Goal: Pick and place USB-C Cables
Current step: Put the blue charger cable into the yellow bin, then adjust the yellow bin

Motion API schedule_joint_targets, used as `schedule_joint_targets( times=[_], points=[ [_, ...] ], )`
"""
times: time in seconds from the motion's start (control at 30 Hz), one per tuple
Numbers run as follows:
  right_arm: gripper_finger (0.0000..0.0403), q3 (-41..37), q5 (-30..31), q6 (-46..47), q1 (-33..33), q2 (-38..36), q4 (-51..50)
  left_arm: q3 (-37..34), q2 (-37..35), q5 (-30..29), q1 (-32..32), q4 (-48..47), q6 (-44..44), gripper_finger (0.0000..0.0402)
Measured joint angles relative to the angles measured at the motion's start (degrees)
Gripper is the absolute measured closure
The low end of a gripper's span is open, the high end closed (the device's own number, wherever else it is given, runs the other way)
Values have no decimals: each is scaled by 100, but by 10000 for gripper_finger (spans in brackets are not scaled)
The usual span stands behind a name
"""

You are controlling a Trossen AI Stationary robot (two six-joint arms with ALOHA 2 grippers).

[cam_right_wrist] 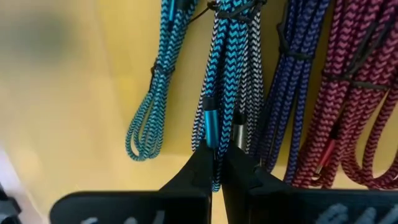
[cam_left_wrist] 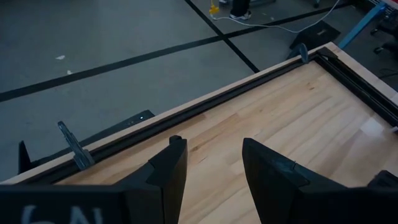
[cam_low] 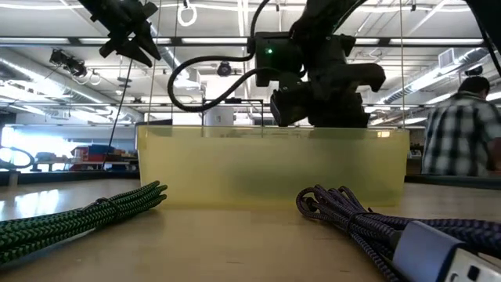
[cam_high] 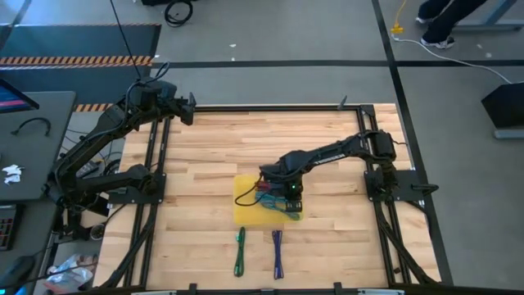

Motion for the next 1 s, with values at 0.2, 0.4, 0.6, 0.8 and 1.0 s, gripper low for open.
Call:
schedule_joint_targets(
  times=[0.2,0.4,0.6,0.8,1.0],
  points=[
    [389,-40,510,61,152,23,259,0,0,-41,0,2,48,239],
    [353,-44,606,46,154,32,301,0,0,-41,0,4,44,239],
    [283,159,669,82,154,52,-26,0,0,-41,0,7,30,239],
    [254,870,704,128,152,20,-758,0,0,-72,1,11,-23,239],
    [249,1853,1151,90,140,-47,-1400,0,-2,-33,0,-148,-380,239]
  ],
)
